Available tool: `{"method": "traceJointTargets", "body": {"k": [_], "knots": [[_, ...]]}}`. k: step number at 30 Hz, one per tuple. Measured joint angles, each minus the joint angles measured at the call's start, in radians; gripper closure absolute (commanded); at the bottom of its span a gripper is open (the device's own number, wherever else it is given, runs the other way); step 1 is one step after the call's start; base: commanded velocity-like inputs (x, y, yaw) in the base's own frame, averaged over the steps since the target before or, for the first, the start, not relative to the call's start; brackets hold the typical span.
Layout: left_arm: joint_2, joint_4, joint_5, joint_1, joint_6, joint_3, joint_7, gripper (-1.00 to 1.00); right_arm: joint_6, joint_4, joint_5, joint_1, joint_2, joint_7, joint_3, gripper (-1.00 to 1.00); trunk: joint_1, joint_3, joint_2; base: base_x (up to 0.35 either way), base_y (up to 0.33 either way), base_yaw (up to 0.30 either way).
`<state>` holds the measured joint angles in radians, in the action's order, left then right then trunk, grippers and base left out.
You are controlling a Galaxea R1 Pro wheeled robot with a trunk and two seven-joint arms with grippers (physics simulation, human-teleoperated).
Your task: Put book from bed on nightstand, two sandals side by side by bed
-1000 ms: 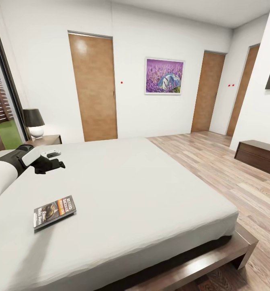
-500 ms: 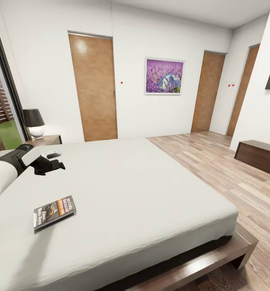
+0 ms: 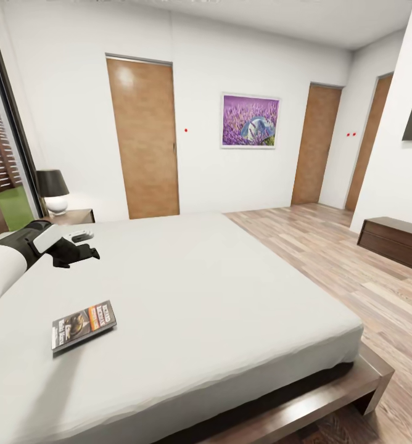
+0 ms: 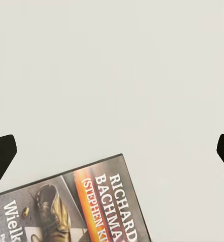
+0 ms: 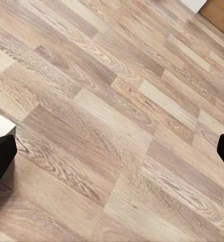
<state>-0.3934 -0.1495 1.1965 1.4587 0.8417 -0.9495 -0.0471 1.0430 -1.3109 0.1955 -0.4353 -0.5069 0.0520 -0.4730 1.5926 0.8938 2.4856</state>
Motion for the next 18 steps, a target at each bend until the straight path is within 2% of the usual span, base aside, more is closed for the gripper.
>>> {"method": "traceJointTargets", "body": {"k": [18], "knots": [[0.002, 0.000, 0.000, 0.000, 0.008, 0.000, -0.001, -1.00, 0.000, 0.000, 0.002, 0.039, -0.001, 0.002, 0.001, -1.00, 0.000, -0.028, 0.000, 0.000, 0.000, 0.000]]}}
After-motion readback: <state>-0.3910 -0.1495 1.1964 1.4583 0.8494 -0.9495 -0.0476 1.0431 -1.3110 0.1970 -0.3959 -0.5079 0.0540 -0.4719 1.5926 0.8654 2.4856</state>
